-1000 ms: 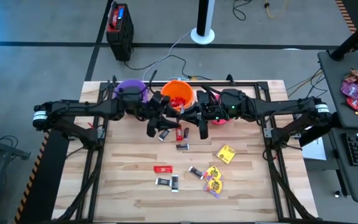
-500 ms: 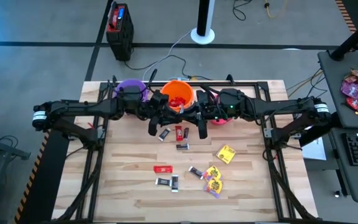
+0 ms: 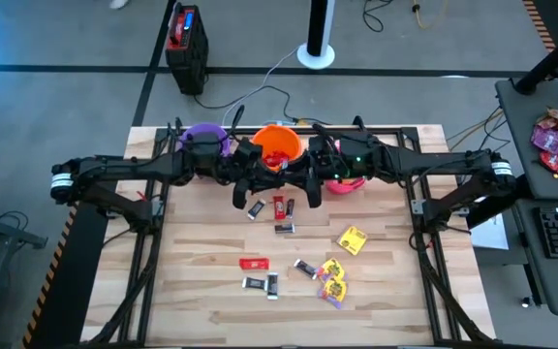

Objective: Sort candy by brand, put in halloween buckets
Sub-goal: Put the black candy into the violet bucket

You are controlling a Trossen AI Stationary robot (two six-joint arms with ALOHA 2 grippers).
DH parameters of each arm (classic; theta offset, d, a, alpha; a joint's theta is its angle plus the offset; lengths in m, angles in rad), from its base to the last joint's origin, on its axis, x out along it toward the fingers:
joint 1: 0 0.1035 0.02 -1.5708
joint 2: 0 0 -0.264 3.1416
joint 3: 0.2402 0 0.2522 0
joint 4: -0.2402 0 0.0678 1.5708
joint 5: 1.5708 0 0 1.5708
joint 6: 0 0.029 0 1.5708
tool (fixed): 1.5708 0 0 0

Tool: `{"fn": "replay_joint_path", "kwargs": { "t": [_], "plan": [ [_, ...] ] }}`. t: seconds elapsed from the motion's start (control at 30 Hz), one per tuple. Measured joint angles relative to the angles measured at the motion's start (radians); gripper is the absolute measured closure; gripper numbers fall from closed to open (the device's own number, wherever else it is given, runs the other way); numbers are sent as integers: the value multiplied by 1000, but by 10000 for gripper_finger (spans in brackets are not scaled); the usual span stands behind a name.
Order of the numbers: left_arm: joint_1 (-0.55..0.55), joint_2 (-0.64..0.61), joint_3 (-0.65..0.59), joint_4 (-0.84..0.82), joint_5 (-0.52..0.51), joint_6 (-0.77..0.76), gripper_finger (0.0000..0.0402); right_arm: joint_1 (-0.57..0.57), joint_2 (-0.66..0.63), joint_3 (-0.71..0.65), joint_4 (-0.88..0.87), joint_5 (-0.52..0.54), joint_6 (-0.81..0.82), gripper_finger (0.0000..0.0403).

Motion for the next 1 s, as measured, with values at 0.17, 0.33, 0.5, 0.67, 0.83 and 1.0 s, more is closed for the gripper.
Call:
{"fn": "replay_joint_path", "kwargs": {
  "t": [0.17, 0.33, 0.5, 0.67, 0.83, 1.0],
  "plan": [
    [43, -4, 0, -57, 6, 4, 359, -20, -2, 52, -49, 2, 13, 231],
    [97, -18, 0, -168, -24, 18, 359, -39, -4, 119, -194, 13, 38, 206],
    [192, -86, 0, -491, -241, 25, 359, -40, -5, 170, -353, 77, 41, 189],
    [302, -159, 25, -1044, -767, -36, 359, -40, -4, 168, -396, 80, 48, 182],
    [425, -173, 30, -1169, -883, 116, 358, -40, -2, 167, -401, 83, 52, 181],
    [551, -117, 30, -1162, -680, 192, 358, -42, -1, 166, -403, 86, 44, 181]
  ]
}}
